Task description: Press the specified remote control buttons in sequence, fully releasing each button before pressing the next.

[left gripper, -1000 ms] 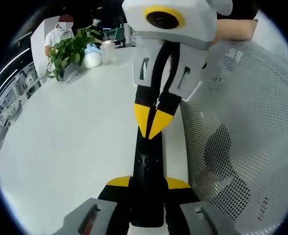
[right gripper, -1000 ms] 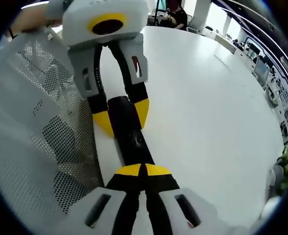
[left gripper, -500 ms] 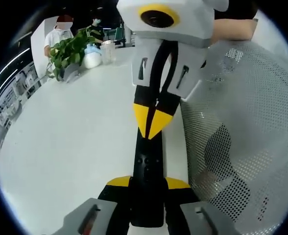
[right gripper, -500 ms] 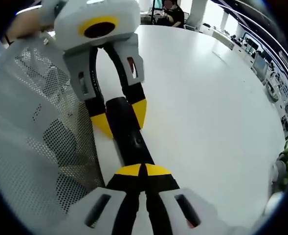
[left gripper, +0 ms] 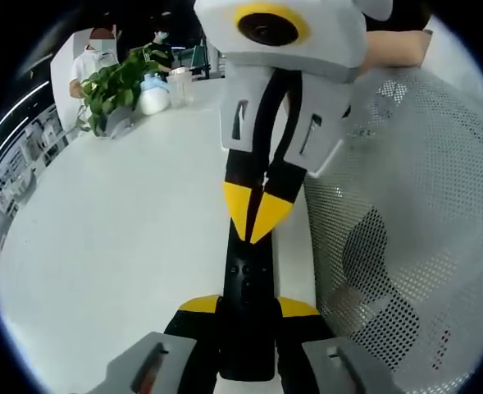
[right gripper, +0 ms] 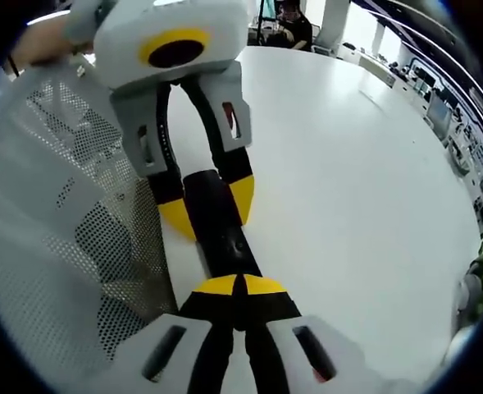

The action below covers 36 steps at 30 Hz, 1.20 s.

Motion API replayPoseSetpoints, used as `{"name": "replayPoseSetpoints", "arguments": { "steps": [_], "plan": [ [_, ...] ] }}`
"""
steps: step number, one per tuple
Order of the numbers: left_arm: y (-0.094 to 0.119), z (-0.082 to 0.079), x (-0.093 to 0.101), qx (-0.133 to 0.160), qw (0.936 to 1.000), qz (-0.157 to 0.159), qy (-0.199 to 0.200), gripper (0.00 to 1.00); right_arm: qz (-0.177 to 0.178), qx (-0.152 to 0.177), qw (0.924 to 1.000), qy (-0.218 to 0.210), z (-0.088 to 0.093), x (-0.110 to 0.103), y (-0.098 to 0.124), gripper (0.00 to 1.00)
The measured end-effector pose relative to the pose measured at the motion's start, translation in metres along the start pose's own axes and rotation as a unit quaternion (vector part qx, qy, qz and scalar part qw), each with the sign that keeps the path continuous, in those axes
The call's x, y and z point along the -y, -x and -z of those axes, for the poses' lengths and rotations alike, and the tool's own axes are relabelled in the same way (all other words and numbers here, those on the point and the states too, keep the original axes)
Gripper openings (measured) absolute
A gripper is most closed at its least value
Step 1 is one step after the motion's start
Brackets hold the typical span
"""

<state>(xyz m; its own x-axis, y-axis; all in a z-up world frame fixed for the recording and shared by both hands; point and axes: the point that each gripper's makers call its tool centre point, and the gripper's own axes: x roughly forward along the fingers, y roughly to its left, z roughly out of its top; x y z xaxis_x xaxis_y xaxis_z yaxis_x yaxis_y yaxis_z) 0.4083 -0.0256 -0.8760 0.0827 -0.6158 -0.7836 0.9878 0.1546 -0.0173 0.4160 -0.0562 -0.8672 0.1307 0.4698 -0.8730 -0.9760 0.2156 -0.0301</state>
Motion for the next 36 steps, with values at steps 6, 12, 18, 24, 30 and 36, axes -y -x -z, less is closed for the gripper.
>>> {"name": "replayPoseSetpoints", "arguments": {
  "steps": [6,12,18,24,30,36],
  "plan": [
    [0.000,0.000,0.000,0.000,1.0000,-0.001,0.001,0.24,-0.010,-0.013,0.9999,-0.005,-0.001,0.000,-0.001,0.00],
    [0.000,0.000,0.000,0.001,1.0000,0.001,-0.001,0.24,-0.018,-0.026,0.9995,0.003,-0.001,0.000,-0.002,0.00],
    [0.000,0.000,0.000,0.000,1.0000,0.001,-0.001,0.24,-0.010,0.000,0.9996,-0.025,0.000,0.001,-0.001,0.00],
    [0.000,0.000,0.000,0.000,1.0000,0.001,0.000,0.24,-0.014,-0.003,0.9999,-0.010,-0.003,0.000,-0.002,0.00],
    [-0.001,0.001,0.000,0.000,1.0000,0.001,0.000,0.24,-0.014,0.003,0.9999,0.003,-0.007,0.000,-0.004,0.00],
    [-0.001,0.001,-0.001,0.001,1.0000,0.001,0.000,0.24,-0.024,0.018,0.9995,0.006,-0.013,-0.004,-0.003,0.00]
  ]
}}
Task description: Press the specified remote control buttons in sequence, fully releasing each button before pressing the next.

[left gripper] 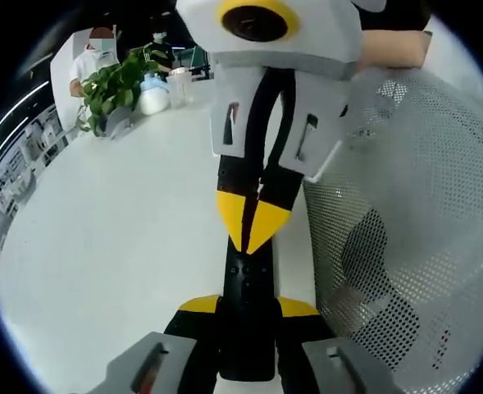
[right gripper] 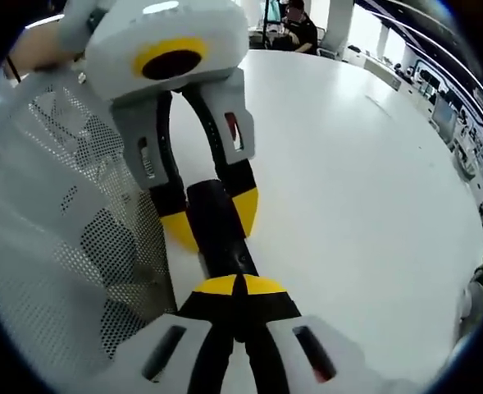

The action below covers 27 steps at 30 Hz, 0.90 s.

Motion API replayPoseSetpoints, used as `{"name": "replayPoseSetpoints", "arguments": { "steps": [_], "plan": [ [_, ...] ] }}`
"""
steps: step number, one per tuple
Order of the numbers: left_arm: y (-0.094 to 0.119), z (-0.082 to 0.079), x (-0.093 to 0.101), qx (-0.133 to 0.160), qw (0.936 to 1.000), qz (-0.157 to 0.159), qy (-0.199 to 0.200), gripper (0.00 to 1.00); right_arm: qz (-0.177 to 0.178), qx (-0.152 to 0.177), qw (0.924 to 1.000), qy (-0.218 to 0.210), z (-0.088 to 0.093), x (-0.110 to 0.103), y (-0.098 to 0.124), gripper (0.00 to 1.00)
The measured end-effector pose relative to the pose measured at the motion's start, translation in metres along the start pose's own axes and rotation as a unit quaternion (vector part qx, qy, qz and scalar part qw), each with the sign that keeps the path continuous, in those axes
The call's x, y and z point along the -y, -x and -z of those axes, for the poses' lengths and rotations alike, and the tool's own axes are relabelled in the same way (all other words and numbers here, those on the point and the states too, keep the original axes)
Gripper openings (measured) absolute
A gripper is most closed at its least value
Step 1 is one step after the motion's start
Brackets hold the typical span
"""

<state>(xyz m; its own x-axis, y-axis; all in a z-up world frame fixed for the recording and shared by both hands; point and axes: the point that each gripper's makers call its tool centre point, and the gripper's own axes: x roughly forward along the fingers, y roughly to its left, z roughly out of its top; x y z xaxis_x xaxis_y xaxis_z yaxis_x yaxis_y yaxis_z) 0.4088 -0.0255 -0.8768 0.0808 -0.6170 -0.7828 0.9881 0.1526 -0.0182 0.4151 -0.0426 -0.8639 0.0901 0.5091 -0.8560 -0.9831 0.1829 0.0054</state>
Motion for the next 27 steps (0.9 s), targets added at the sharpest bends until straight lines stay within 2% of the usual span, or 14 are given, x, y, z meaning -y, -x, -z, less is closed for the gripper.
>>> {"name": "replayPoseSetpoints", "arguments": {
  "steps": [3,4,9,20,27],
  "plan": [
    [-0.0001,0.0001,-0.0002,0.000,1.0000,0.000,0.000,0.24,-0.001,-0.012,0.9999,0.010,0.0031,-0.0031,-0.0033,0.00],
    [-0.0001,0.0000,-0.0003,0.000,1.0000,0.000,0.000,0.24,0.000,-0.004,0.9998,0.019,0.0001,-0.0024,-0.0022,0.00],
    [-0.0002,-0.0001,-0.0003,0.001,1.0000,0.000,0.000,0.24,-0.001,-0.006,1.0000,0.006,0.0025,-0.0008,-0.0011,0.00],
    [0.0003,-0.0001,0.0001,0.001,1.0000,0.000,0.001,0.24,0.006,-0.011,0.9997,0.021,0.0027,-0.0006,-0.0003,0.00],
    [0.0004,-0.0001,0.0003,0.001,1.0000,0.000,0.001,0.24,0.004,-0.006,1.0000,0.003,0.0030,0.0000,-0.0008,0.00]
  ]
}}
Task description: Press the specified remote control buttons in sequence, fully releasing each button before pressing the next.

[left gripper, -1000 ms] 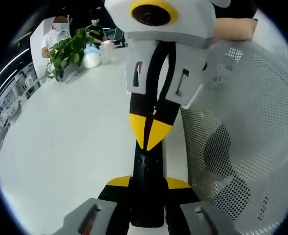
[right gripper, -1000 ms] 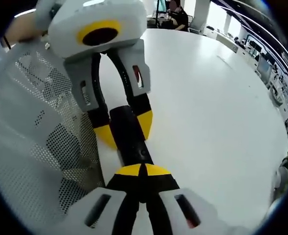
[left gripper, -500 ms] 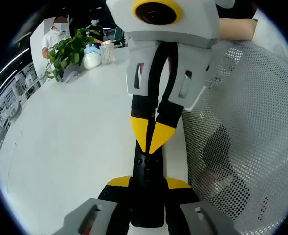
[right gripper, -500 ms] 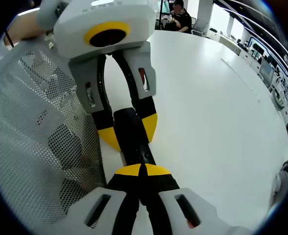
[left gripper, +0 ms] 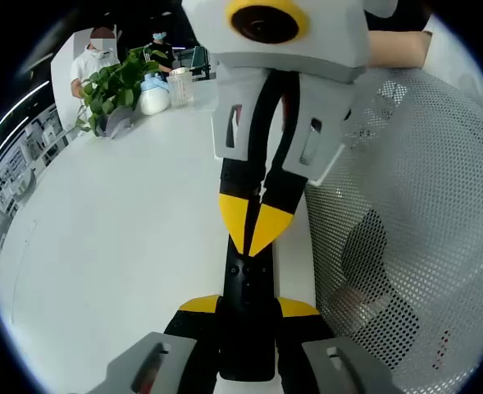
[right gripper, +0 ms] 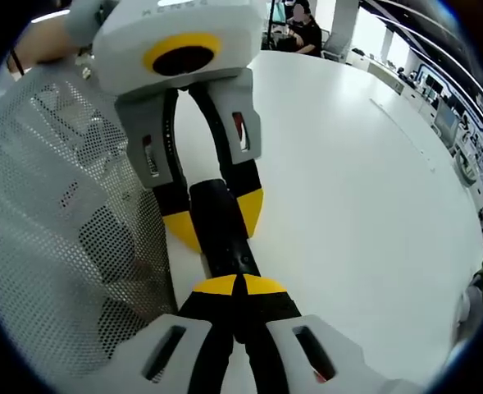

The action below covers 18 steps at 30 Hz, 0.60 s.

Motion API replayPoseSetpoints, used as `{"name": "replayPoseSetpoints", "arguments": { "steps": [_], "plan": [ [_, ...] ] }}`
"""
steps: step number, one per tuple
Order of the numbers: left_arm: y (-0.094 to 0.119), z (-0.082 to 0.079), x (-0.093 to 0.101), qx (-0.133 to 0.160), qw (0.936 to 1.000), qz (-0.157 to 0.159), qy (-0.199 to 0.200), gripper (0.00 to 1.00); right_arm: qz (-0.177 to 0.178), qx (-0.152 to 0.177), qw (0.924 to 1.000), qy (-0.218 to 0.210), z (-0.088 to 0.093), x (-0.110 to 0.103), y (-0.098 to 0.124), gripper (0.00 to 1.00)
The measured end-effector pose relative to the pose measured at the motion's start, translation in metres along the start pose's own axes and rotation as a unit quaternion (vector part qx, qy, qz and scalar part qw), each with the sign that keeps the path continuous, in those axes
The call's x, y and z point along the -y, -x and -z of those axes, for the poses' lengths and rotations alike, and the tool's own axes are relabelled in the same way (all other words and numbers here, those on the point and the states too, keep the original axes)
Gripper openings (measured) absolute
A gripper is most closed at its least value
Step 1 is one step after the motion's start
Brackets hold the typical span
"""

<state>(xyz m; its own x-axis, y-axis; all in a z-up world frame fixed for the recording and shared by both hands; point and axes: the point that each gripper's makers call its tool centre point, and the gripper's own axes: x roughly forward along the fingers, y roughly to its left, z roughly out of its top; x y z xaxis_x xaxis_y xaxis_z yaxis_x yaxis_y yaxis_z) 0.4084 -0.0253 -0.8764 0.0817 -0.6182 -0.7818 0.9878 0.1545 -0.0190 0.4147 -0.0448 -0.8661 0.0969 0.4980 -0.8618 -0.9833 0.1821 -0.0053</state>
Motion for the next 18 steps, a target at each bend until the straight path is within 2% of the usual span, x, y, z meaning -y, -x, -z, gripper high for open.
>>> {"name": "replayPoseSetpoints", "arguments": {
  "steps": [3,10,18],
  "plan": [
    [0.0002,-0.0002,0.0003,0.000,1.0000,0.000,0.000,0.24,-0.003,0.007,0.9997,-0.023,0.0004,0.0010,0.0002,0.00],
    [0.0003,-0.0003,0.0006,0.001,1.0000,0.000,0.000,0.24,0.003,0.004,1.0000,0.003,-0.0003,-0.0016,-0.0004,0.00],
    [-0.0003,-0.0003,0.0000,0.001,1.0000,0.000,0.000,0.24,0.001,0.008,0.9999,-0.010,0.0002,0.0000,-0.0002,0.00]
  ]
}}
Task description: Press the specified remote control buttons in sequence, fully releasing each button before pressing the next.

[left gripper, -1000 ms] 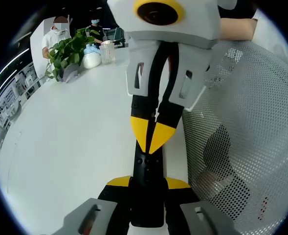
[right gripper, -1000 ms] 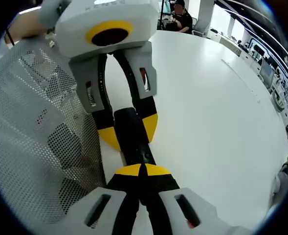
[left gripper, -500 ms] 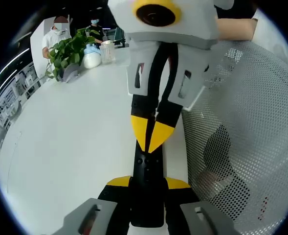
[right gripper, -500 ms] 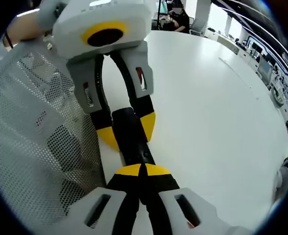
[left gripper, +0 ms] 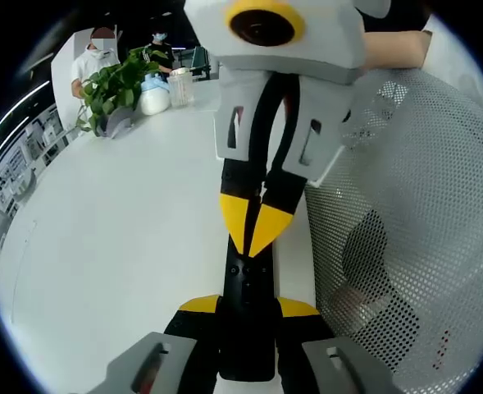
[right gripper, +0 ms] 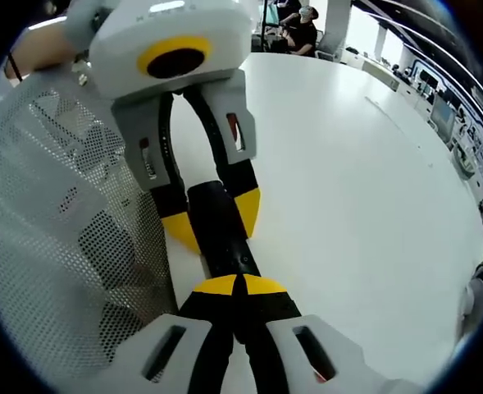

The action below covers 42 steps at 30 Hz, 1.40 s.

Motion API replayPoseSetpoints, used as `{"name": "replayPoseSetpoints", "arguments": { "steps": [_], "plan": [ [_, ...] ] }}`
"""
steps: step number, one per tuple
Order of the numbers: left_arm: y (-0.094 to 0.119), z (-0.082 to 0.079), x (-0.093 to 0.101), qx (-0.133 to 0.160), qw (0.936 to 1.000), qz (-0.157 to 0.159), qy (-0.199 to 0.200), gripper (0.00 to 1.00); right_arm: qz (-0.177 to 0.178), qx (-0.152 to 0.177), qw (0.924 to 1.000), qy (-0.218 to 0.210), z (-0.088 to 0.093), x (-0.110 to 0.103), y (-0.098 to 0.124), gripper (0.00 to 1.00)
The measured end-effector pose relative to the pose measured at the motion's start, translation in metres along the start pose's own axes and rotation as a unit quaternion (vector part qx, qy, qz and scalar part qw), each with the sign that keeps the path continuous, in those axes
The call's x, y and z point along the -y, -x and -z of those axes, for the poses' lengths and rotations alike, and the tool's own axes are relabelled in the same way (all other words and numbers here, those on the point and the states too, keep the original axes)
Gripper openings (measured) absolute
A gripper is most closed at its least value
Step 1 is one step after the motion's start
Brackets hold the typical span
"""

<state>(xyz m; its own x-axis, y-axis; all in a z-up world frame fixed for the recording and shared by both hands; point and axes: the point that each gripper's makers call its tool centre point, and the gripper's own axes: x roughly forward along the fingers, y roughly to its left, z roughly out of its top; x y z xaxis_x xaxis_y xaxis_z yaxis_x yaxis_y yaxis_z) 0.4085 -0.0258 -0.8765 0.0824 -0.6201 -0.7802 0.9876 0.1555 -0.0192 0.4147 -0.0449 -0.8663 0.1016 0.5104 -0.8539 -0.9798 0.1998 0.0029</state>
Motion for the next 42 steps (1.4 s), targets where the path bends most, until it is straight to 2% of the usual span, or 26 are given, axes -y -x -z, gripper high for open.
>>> {"name": "replayPoseSetpoints", "arguments": {
  "steps": [14,19,24,31,34,42],
  "plan": [
    [0.000,0.000,0.000,-0.001,1.0000,0.001,-0.001,0.24,-0.007,0.002,0.9999,-0.011,0.000,0.001,0.000,0.00],
    [0.000,0.000,0.000,-0.002,1.0000,0.000,-0.001,0.24,-0.020,-0.003,0.9990,-0.041,0.003,0.002,0.003,0.00],
    [0.000,0.000,0.001,-0.002,1.0000,0.001,-0.001,0.24,-0.008,-0.016,0.9994,-0.029,0.011,0.006,0.007,0.00],
    [0.000,0.000,0.000,-0.001,1.0000,0.002,0.000,0.24,-0.024,-0.016,0.9994,-0.018,0.009,-0.005,0.007,0.00],
    [0.000,0.000,0.000,-0.001,1.0000,0.002,-0.001,0.24,-0.021,-0.024,0.9994,0.012,0.011,-0.007,0.007,0.00],
    [0.000,0.000,0.000,-0.001,1.0000,0.001,-0.002,0.24,-0.019,-0.028,0.9989,0.032,0.012,-0.007,0.006,0.00]
  ]
}}
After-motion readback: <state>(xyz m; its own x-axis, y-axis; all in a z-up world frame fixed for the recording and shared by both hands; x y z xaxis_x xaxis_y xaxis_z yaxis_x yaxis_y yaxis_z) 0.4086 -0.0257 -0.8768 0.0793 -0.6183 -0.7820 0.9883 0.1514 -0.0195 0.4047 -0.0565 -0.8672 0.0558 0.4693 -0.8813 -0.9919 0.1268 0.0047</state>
